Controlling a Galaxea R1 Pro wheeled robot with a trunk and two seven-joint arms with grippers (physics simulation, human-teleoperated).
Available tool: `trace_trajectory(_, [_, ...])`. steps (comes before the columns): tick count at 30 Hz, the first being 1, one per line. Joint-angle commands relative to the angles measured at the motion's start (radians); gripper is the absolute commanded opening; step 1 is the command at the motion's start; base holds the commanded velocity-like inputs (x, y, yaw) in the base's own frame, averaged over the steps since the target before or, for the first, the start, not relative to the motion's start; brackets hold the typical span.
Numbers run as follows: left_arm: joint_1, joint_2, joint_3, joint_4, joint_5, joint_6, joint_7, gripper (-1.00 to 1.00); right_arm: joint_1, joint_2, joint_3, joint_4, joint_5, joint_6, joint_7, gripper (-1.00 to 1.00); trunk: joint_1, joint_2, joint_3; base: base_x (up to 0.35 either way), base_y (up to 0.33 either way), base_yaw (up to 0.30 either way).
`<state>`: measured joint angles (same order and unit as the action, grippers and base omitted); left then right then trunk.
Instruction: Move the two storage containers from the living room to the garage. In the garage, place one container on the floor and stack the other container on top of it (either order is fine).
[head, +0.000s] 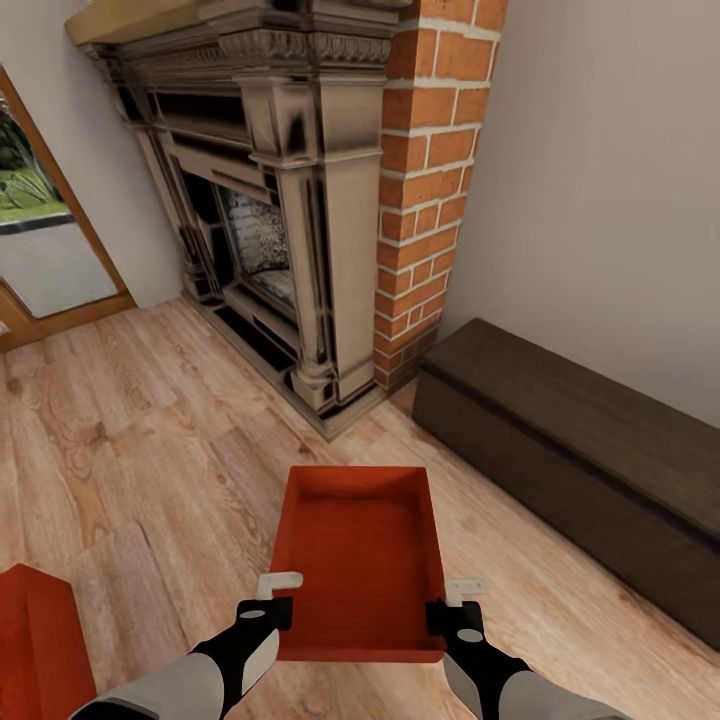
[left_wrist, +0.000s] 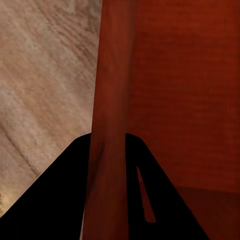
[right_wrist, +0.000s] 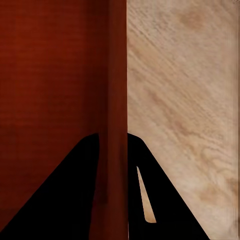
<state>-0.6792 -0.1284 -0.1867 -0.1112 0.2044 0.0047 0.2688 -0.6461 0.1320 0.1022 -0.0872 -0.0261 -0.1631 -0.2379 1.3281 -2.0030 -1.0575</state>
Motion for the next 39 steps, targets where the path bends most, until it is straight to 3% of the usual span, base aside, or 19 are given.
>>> trace_trajectory(1, [0.000,0.000,-0.004,-0.002,0.003,0.001,0.007,-1.00,-0.001,0.000,-0.004,0.003,-0.012,-0.002,-0.003,-1.00,-0.004,0.007,0.003,0.000,0.000,0.000])
trace_trajectory(39, [0.000,0.001,-0.004,-0.002,0.004,0.001,0.007,-1.00,0.000,0.003,-0.004,0.003,-0.017,-0.009,-0.003,-1.00,-0.150,0.273,0.122,0.000,0.000,0.000])
